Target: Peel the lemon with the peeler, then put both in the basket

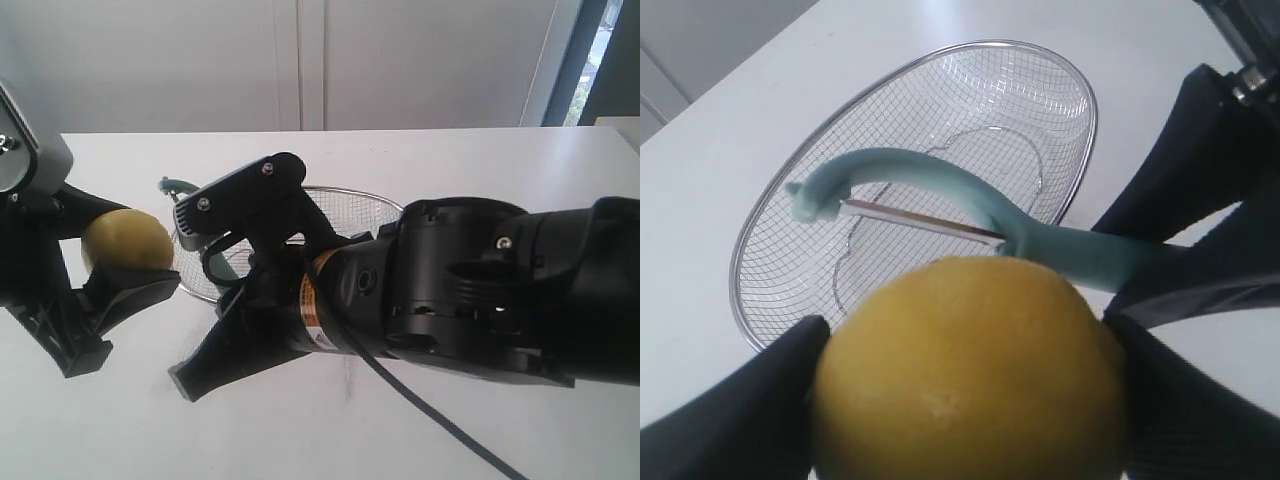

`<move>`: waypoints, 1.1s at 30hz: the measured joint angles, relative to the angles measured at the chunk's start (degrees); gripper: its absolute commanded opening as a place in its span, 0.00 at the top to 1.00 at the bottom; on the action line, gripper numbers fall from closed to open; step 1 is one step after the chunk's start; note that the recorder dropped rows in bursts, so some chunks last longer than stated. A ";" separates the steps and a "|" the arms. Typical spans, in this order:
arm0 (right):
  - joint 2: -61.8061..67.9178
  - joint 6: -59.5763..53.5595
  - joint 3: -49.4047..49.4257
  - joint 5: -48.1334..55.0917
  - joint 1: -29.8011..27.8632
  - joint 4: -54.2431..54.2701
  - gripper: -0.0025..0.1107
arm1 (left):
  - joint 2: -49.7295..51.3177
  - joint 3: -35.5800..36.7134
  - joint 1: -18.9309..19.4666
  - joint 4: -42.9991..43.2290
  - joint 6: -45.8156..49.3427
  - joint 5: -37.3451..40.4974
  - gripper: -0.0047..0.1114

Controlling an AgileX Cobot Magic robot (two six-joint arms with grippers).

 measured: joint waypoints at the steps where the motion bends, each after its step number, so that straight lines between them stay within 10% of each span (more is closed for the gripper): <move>1: 0.00 0.00 0.00 0.00 0.16 0.00 0.98 | 0.00 0.00 0.00 0.00 0.00 -0.13 0.96; 33: -19.35 -0.24 0.00 3.78 1.26 0.24 0.98 | 0.00 0.00 0.00 0.09 0.00 -0.35 0.96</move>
